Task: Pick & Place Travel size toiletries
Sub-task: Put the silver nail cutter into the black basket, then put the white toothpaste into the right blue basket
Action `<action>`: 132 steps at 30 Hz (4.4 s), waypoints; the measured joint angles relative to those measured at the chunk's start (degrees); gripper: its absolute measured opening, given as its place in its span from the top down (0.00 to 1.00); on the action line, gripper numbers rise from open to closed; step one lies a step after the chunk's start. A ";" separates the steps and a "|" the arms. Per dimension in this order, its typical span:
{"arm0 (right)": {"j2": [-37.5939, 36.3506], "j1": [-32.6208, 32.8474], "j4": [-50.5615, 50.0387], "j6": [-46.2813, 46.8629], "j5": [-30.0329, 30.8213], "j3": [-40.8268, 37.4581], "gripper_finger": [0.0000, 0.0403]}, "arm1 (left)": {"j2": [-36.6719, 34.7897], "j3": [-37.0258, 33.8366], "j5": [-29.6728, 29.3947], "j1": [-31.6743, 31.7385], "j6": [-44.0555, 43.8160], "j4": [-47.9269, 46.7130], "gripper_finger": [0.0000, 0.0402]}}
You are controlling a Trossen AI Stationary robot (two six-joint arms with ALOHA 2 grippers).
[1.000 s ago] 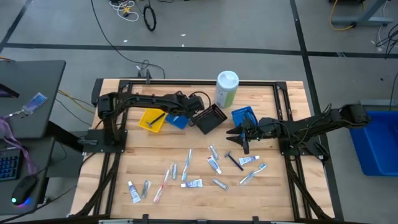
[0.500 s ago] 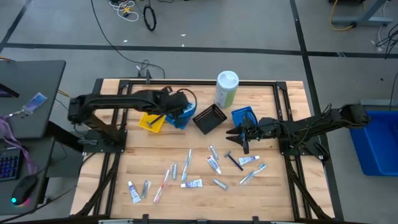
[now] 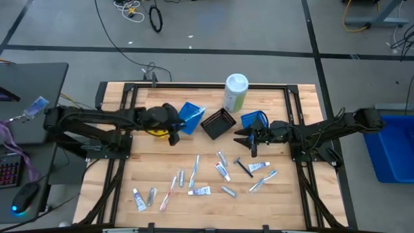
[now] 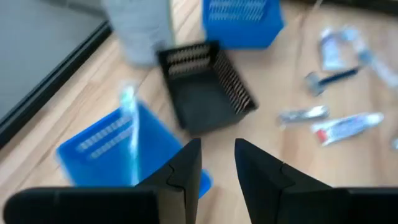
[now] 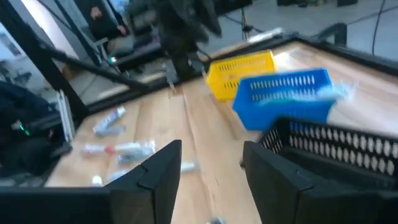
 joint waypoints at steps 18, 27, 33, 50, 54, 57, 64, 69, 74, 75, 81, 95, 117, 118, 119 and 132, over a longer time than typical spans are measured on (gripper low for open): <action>31.44 6.95 -46.04 7.90 4.26 36.87 0.51 | -0.36 -7.08 0.48 0.00 -4.16 11.99 0.74; 39.83 5.00 -45.81 14.48 1.04 37.40 0.44 | -0.36 -7.08 0.46 0.02 -5.45 11.85 0.74; 41.32 4.92 -45.87 13.01 1.42 37.42 0.43 | -0.36 -7.08 0.48 0.06 -5.49 11.85 0.74; 42.48 5.01 -44.41 17.66 1.31 36.65 0.52 | -0.36 -7.06 0.48 0.07 -5.42 11.82 0.74; 44.29 5.03 -43.69 17.48 1.77 36.83 0.50 | -0.36 -7.06 0.48 0.07 -5.40 11.65 0.74; 44.96 5.03 -44.13 16.41 2.12 36.90 0.50 | -0.36 -7.04 0.48 0.07 -4.55 11.56 0.74; 45.09 5.03 -43.35 11.56 2.33 36.79 0.65 | -0.36 -7.02 0.48 0.07 -3.68 11.61 0.74; 45.20 5.00 -42.29 11.58 1.60 36.70 0.81 | -0.36 -7.02 0.46 0.07 -3.68 11.62 0.74; 45.18 5.02 -37.95 6.32 -1.14 36.48 0.88 | -0.36 -7.02 0.46 0.07 -3.66 11.61 0.74; 45.18 5.05 -37.28 5.13 -1.30 36.44 0.88 | -0.36 -7.02 0.46 0.07 -3.67 11.62 0.74; 41.87 4.37 -37.96 -0.94 -0.73 36.44 0.89 | -0.36 -7.02 0.46 0.07 -3.65 11.71 0.74; 27.68 -3.47 -30.95 -25.33 8.28 36.64 0.88 | -0.36 -7.02 -1.31 0.07 -3.97 11.80 0.74; 41.07 -15.26 -30.78 -34.96 -1.71 36.64 0.74 | -0.36 -7.02 -2.58 0.07 -4.29 11.86 0.74; 41.07 -15.25 -30.34 -34.79 -1.73 36.64 0.72 | -0.36 -7.02 -2.60 0.07 -4.27 11.87 0.74; 41.05 -15.21 -29.85 -34.27 -1.72 36.64 0.69 | -0.36 -7.02 -2.59 0.07 -4.28 11.85 0.74; 28.64 -5.36 -35.13 -15.84 -7.11 36.74 0.45 | -0.36 -7.02 -2.58 0.06 -4.73 11.85 0.74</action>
